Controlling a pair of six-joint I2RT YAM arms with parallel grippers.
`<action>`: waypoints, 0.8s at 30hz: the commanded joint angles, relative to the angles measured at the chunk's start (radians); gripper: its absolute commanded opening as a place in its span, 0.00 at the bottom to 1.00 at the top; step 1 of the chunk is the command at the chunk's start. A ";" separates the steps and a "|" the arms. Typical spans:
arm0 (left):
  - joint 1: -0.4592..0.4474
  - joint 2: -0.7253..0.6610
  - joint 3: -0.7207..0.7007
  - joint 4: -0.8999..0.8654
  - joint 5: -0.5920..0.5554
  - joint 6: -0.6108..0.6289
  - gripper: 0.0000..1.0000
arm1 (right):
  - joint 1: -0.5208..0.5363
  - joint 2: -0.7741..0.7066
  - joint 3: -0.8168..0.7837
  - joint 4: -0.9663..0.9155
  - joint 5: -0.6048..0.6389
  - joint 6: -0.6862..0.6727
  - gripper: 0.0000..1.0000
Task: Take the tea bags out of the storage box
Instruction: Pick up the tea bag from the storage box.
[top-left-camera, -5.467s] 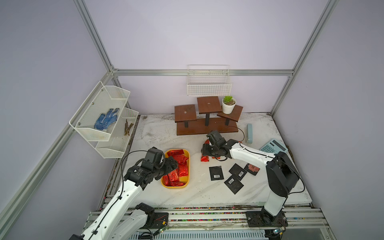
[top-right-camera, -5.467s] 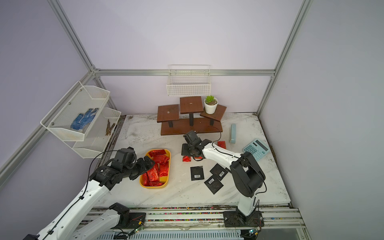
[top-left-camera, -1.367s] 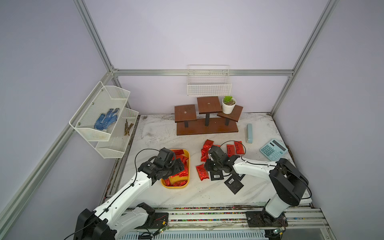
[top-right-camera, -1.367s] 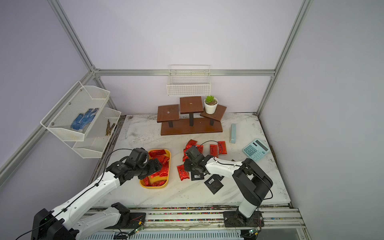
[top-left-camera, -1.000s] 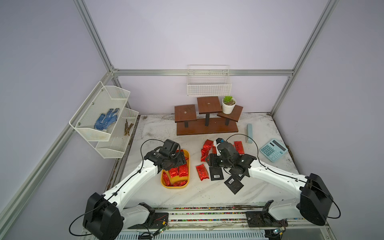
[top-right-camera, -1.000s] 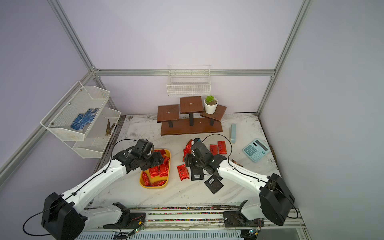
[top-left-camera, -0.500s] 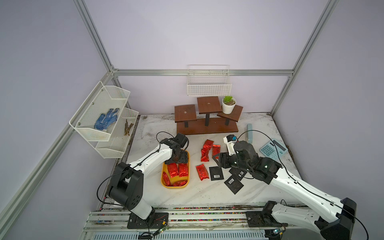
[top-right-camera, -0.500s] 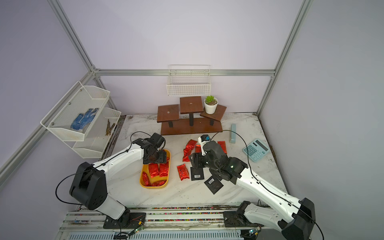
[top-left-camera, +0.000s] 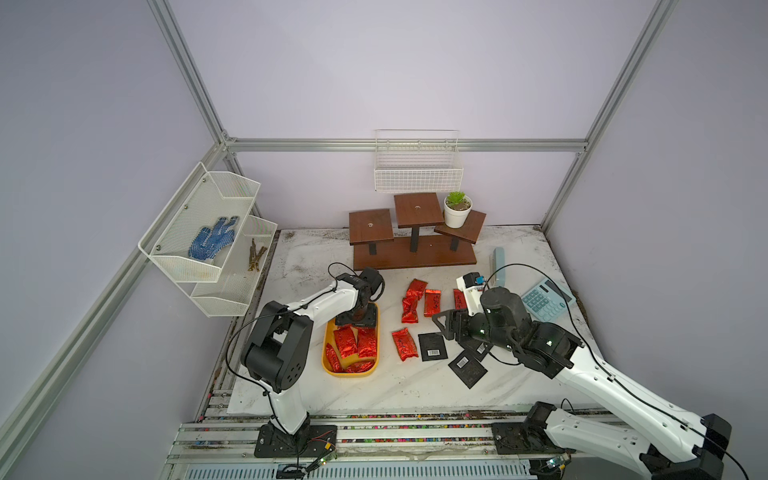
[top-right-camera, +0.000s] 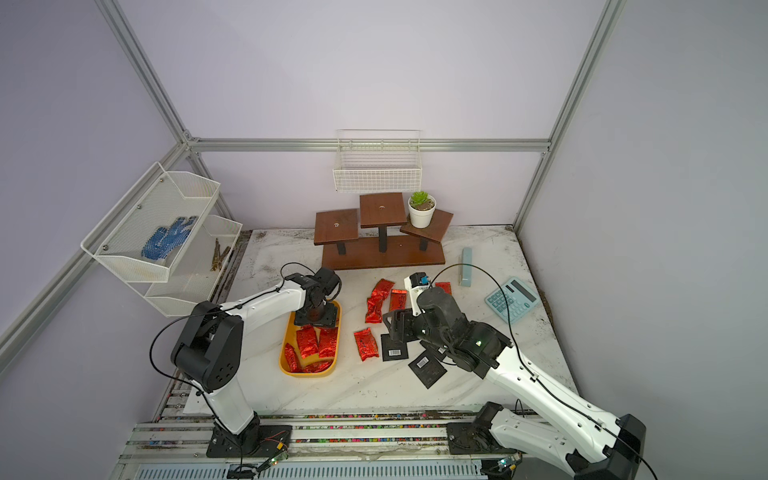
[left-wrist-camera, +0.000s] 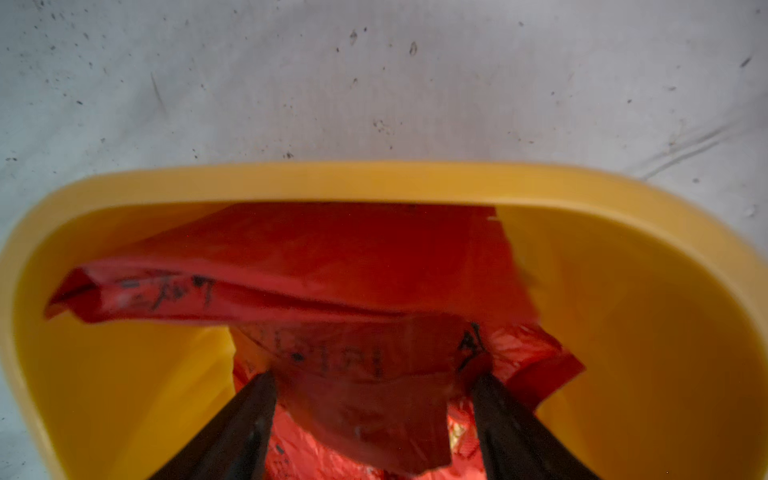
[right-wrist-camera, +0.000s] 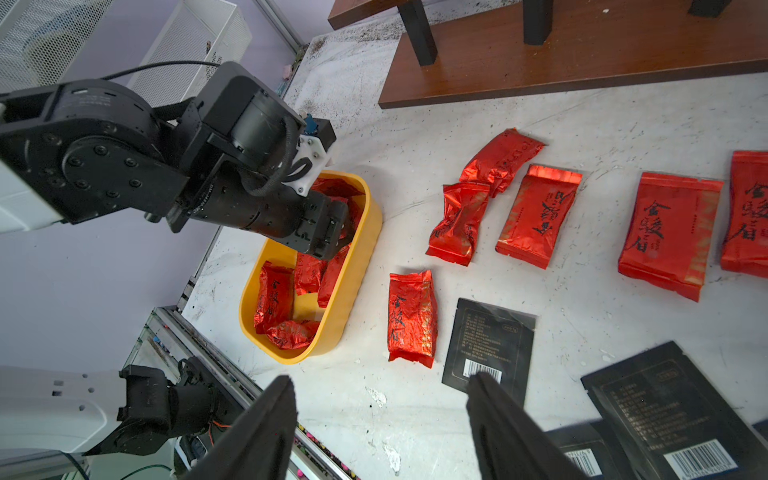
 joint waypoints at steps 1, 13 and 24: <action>0.010 -0.009 0.021 0.009 -0.038 0.014 0.70 | -0.002 -0.005 -0.015 -0.019 0.021 -0.004 0.70; 0.012 -0.057 0.024 -0.043 -0.080 0.014 0.23 | -0.003 -0.023 -0.043 -0.012 0.020 0.003 0.69; -0.007 -0.209 0.025 -0.150 -0.029 -0.010 0.19 | -0.003 -0.060 -0.051 -0.023 0.026 -0.003 0.69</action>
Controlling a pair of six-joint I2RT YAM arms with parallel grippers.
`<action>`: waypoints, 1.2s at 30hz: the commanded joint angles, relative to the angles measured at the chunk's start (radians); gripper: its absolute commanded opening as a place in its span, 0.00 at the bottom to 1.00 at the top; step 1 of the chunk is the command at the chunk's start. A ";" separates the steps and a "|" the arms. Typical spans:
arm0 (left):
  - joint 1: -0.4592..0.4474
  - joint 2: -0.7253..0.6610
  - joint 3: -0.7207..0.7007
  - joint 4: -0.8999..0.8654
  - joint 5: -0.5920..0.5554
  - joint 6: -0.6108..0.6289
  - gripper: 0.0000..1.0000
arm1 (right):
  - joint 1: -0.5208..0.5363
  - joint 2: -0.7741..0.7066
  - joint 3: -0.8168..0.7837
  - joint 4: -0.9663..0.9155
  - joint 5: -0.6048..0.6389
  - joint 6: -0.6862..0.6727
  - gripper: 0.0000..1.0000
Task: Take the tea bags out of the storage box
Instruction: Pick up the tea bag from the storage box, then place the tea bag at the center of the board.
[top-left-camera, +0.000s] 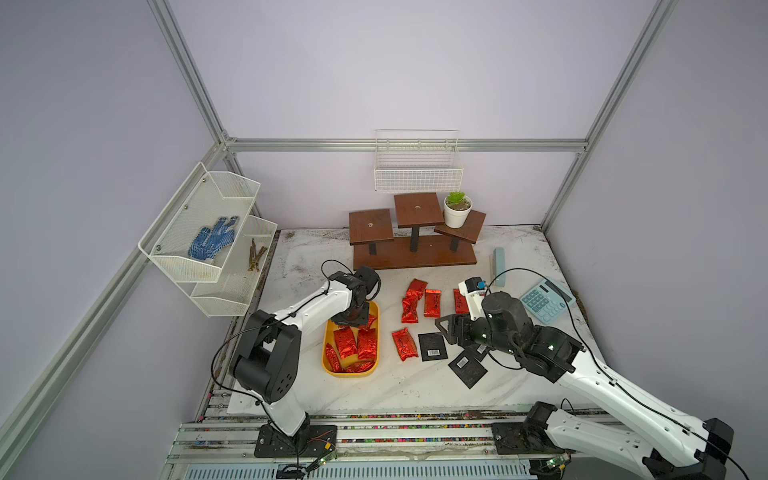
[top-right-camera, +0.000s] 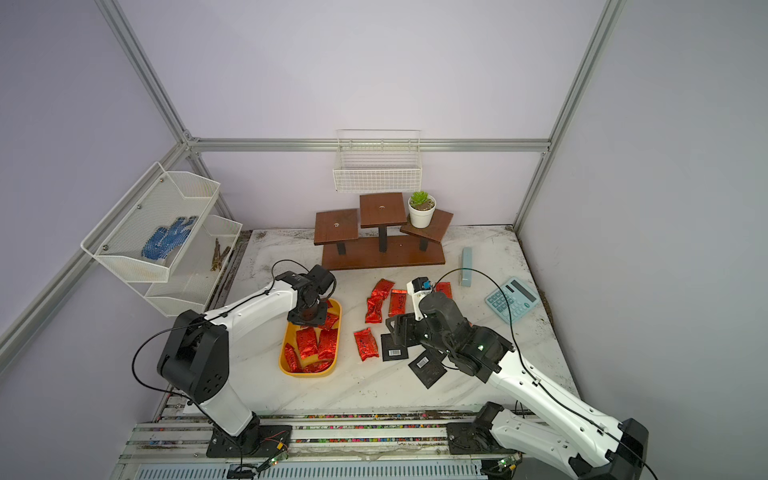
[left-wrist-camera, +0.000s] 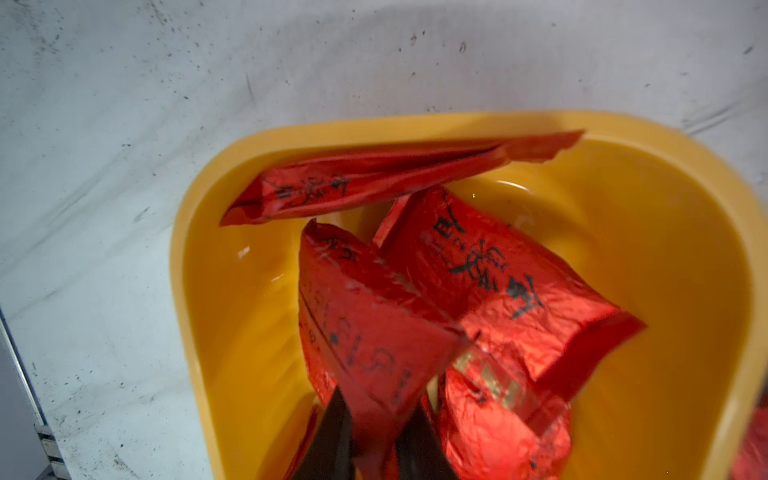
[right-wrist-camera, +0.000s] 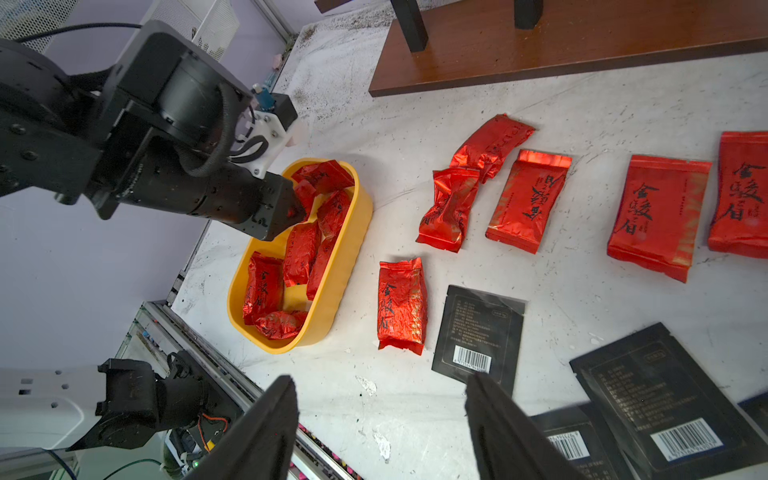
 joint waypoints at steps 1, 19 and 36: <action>-0.013 -0.112 0.025 -0.066 0.029 -0.023 0.19 | -0.002 -0.027 -0.013 -0.015 0.020 -0.004 0.69; -0.260 -0.353 0.017 -0.016 0.590 -0.043 0.21 | -0.004 -0.164 -0.007 -0.148 0.076 -0.002 0.70; -0.523 -0.127 -0.316 0.851 0.827 -0.416 0.21 | -0.004 -0.274 -0.001 -0.266 0.129 0.015 0.71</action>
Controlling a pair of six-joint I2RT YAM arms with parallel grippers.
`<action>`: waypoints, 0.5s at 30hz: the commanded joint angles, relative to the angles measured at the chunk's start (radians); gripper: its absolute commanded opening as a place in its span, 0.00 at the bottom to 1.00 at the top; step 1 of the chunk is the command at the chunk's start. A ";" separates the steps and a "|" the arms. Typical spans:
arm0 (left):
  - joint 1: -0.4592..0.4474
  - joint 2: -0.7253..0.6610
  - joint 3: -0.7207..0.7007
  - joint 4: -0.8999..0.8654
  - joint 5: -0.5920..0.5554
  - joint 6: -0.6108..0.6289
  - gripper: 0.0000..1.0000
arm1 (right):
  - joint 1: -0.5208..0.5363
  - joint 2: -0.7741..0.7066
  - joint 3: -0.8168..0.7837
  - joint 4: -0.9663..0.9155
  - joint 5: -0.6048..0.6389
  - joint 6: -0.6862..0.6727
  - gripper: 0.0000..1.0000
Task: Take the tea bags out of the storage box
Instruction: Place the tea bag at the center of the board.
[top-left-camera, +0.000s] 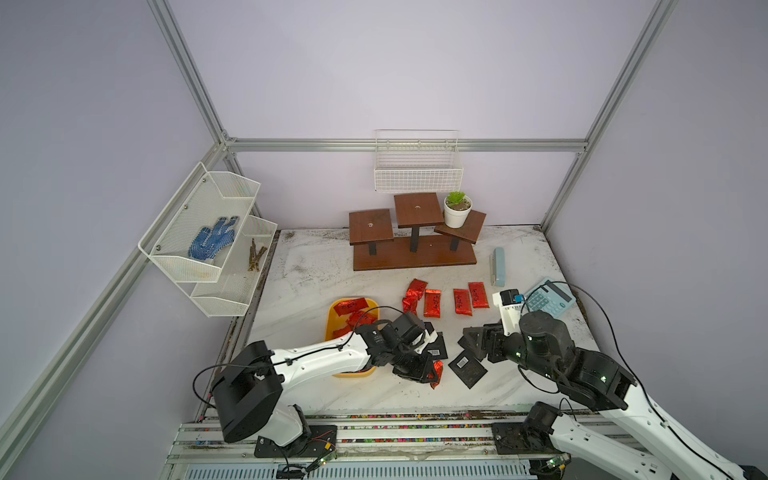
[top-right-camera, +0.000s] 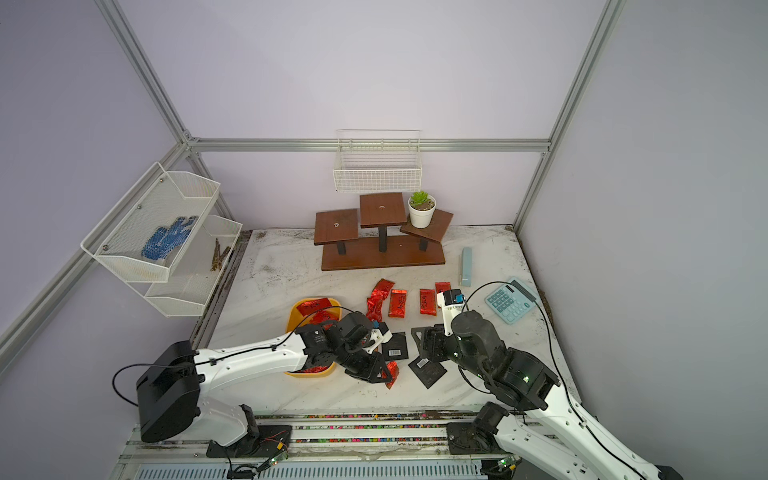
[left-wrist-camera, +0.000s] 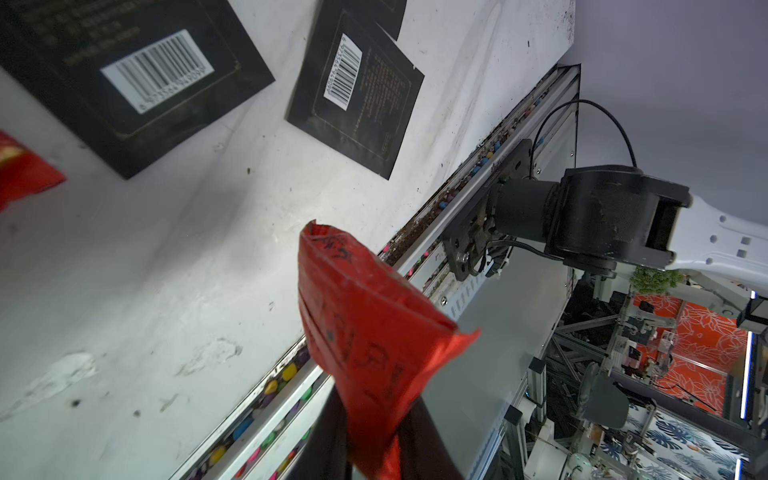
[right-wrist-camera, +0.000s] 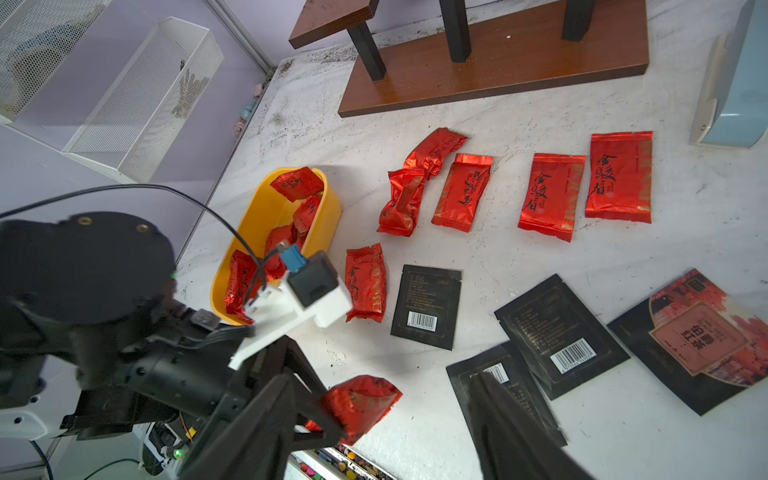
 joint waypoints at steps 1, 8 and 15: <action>-0.006 0.025 -0.035 0.276 0.054 -0.112 0.21 | -0.004 -0.018 0.012 -0.034 0.027 0.012 0.71; -0.006 0.093 -0.113 0.476 0.073 -0.213 0.23 | -0.004 -0.023 0.016 -0.043 0.037 0.002 0.72; -0.005 0.098 -0.133 0.432 0.036 -0.214 0.30 | -0.005 -0.012 0.013 -0.032 0.039 0.002 0.72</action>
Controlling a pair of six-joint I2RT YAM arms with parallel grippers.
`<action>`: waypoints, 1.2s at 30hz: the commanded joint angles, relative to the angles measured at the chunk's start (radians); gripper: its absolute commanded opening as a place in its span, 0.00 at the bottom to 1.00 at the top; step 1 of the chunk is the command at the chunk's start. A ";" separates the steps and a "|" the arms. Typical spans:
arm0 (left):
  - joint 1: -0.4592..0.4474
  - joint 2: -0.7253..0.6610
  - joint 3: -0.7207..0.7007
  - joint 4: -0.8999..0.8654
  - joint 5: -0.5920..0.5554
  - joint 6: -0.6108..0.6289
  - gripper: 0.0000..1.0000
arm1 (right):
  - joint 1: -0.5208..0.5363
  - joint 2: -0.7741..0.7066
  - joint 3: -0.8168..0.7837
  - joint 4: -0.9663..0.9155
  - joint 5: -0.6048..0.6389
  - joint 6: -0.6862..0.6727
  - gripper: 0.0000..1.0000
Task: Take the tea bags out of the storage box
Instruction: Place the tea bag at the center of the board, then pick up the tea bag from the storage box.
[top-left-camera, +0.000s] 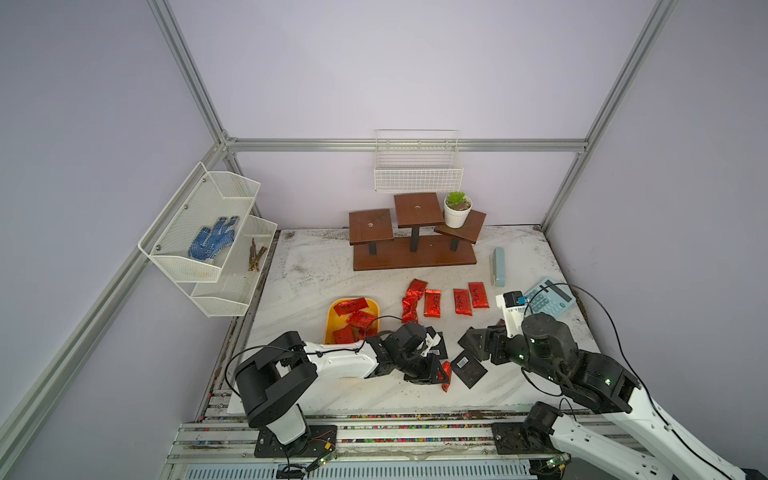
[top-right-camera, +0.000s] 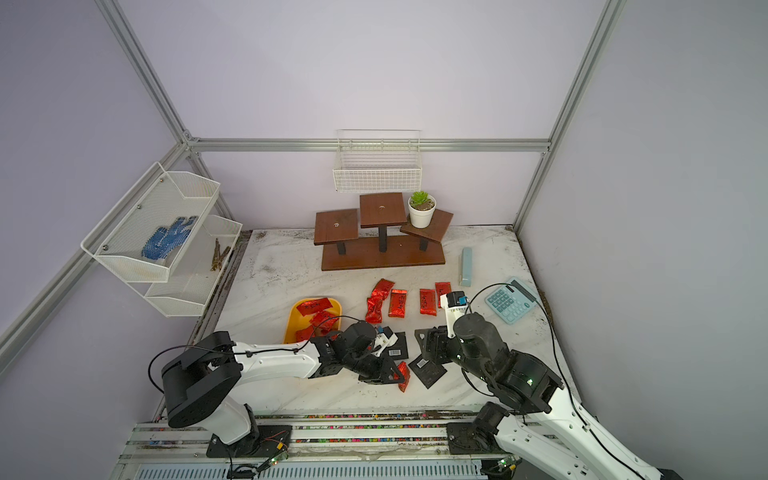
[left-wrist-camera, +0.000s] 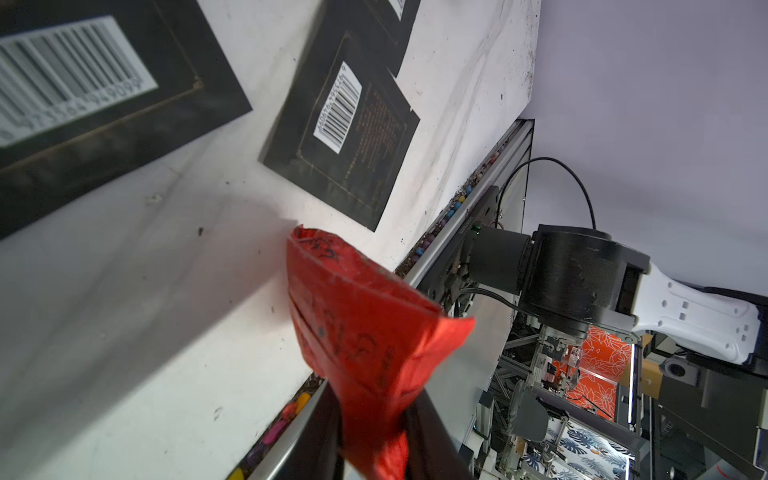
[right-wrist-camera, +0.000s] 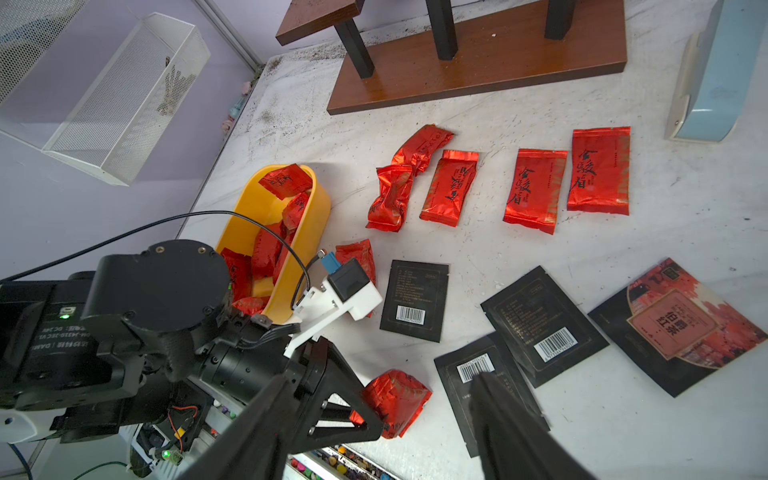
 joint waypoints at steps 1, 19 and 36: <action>0.000 -0.007 0.000 0.022 -0.014 -0.011 0.32 | -0.004 0.003 0.012 0.001 0.015 0.002 0.72; 0.034 -0.145 0.132 -0.489 -0.230 0.158 0.66 | -0.005 0.007 -0.012 0.016 -0.002 0.010 0.73; 0.218 -0.357 0.415 -1.122 -0.664 0.314 0.69 | 0.011 0.217 0.009 0.237 -0.201 0.054 0.67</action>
